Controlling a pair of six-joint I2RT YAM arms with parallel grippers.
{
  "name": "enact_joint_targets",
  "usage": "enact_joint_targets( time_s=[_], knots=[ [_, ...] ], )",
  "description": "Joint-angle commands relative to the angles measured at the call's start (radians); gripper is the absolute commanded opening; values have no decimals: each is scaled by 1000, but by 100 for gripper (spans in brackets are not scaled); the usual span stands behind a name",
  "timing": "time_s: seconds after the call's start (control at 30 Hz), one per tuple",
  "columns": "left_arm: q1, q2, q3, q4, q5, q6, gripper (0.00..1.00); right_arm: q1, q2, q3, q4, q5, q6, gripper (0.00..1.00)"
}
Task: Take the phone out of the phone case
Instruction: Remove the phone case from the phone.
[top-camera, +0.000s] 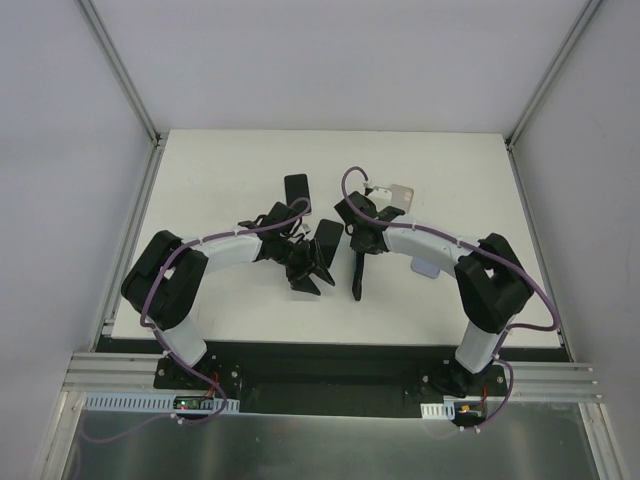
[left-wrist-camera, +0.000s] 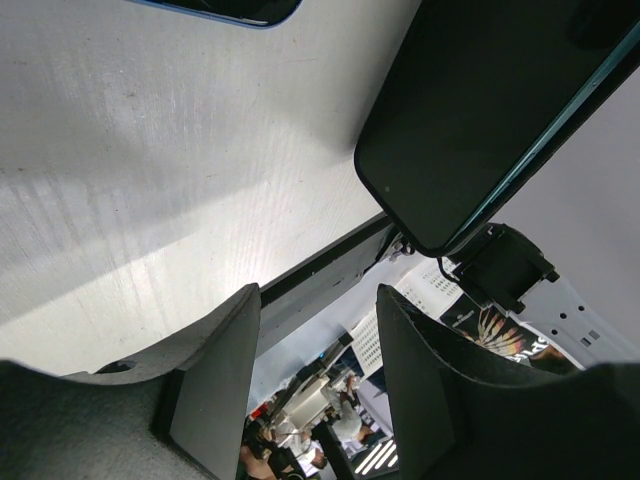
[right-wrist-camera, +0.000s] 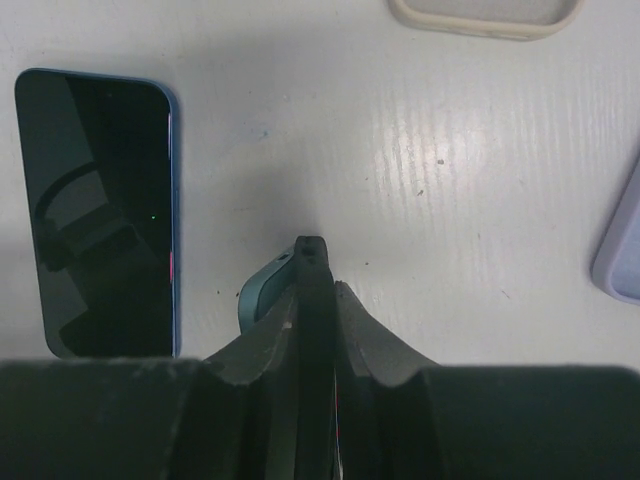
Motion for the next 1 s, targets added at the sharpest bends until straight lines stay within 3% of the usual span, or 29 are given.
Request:
enact_joint_targets(
  time_s=[0.0,0.57,0.97],
  knots=[
    [-4,-2,8,6,0,11,48,6,116,-87,-67,-128,33,20],
    [2,13,53,5,2,2,48,11,64,-170,-127,-80,-34,19],
    [-4,33,94,6,-6,-21,48,19,106,-273,-59,-132,-22,20]
  ],
)
